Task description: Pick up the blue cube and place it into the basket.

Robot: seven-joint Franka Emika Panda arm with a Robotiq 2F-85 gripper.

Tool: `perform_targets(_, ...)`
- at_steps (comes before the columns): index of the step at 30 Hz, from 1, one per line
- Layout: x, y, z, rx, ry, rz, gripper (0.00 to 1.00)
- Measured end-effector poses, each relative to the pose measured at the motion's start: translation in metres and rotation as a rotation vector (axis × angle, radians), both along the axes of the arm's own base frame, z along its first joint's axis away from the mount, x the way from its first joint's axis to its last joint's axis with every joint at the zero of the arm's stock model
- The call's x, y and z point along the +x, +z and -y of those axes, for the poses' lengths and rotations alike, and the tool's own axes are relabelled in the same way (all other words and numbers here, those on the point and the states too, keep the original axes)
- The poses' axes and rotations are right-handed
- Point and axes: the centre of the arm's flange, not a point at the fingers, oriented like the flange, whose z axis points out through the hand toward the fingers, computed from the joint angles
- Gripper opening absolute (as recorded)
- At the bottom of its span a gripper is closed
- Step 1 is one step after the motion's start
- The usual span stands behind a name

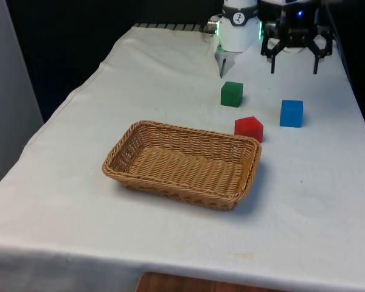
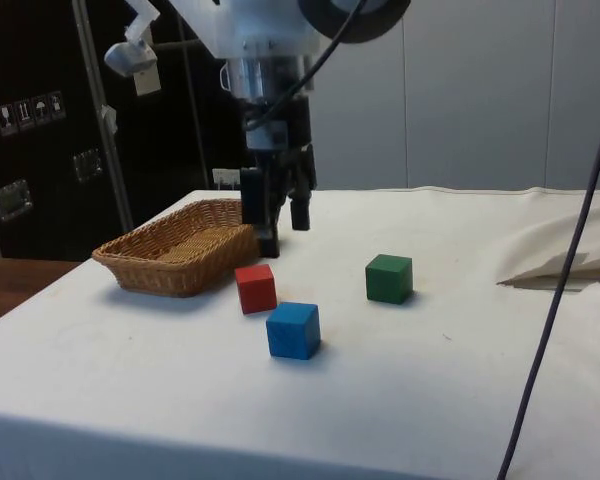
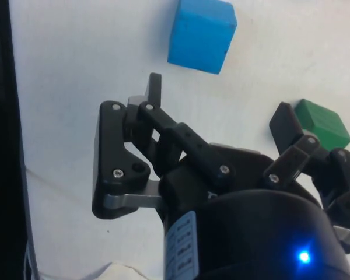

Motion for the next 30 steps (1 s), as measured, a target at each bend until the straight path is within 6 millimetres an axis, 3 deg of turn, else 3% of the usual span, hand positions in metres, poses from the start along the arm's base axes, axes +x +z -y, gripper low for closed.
perform_targets(13,0.003,-0.042,-0.003,0.024,0.045,0.022,1.00)
perform_targets(30,-0.003,-0.073,-0.009,0.035,0.075,0.005,1.00)
